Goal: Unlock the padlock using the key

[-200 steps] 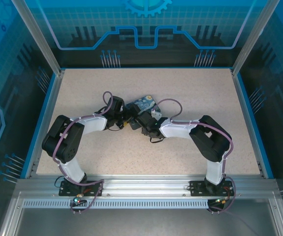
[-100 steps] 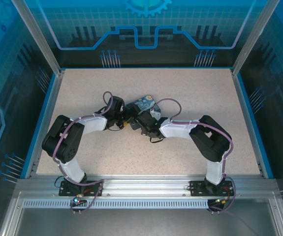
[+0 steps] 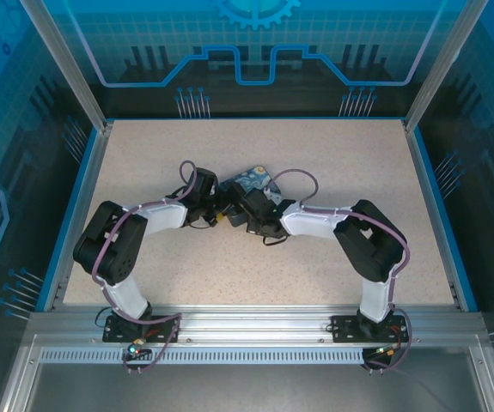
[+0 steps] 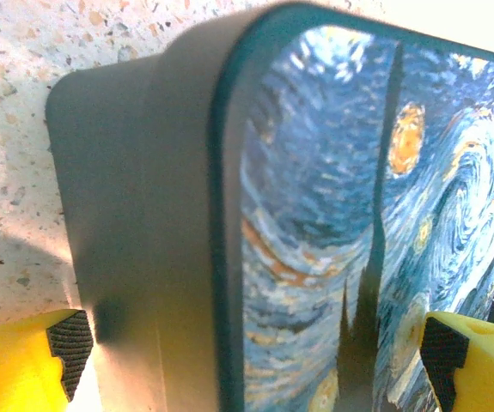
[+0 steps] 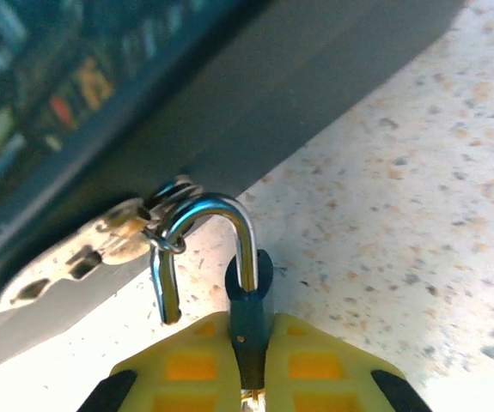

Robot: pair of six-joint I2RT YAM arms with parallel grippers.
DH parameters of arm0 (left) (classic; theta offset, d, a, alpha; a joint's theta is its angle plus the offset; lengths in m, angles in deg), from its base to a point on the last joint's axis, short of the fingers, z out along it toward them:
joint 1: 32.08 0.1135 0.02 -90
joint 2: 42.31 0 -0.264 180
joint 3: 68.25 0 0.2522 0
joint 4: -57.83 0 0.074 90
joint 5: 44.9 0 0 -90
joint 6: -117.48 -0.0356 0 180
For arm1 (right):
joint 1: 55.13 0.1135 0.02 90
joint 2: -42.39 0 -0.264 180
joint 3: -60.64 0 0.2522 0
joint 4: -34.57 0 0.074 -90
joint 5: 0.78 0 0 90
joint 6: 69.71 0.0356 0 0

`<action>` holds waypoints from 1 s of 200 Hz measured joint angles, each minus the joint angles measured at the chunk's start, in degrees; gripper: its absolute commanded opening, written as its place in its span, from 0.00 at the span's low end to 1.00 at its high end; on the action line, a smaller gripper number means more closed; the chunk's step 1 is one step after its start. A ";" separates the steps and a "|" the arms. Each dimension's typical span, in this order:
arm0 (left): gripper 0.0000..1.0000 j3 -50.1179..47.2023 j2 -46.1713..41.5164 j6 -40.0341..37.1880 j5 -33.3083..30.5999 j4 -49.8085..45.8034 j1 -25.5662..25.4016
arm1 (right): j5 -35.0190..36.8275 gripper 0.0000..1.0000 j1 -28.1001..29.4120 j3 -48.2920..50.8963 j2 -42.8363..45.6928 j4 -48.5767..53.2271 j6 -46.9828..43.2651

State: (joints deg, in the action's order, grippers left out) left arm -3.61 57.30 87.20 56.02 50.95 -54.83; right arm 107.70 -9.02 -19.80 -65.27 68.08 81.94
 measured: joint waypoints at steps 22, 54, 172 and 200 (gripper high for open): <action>0.99 0.46 0.00 0.87 -1.11 -0.61 -1.03 | 0.59 0.00 -0.42 -7.50 -2.80 8.22 3.13; 0.99 0.48 0.00 3.02 -2.12 -0.57 -2.58 | 2.29 0.00 -0.76 -15.52 -7.45 15.87 9.31; 0.99 -0.83 0.09 6.43 -2.49 2.08 -3.32 | -0.83 0.00 -8.33 -15.23 -10.01 5.86 9.27; 0.99 -0.83 0.09 6.40 -2.45 2.03 -3.34 | -4.72 0.00 -10.08 -10.40 -7.19 -0.02 4.81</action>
State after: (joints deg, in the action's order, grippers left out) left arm -4.44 57.39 93.60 53.57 52.98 -58.17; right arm 102.98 -19.09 -30.20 -72.46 68.06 86.75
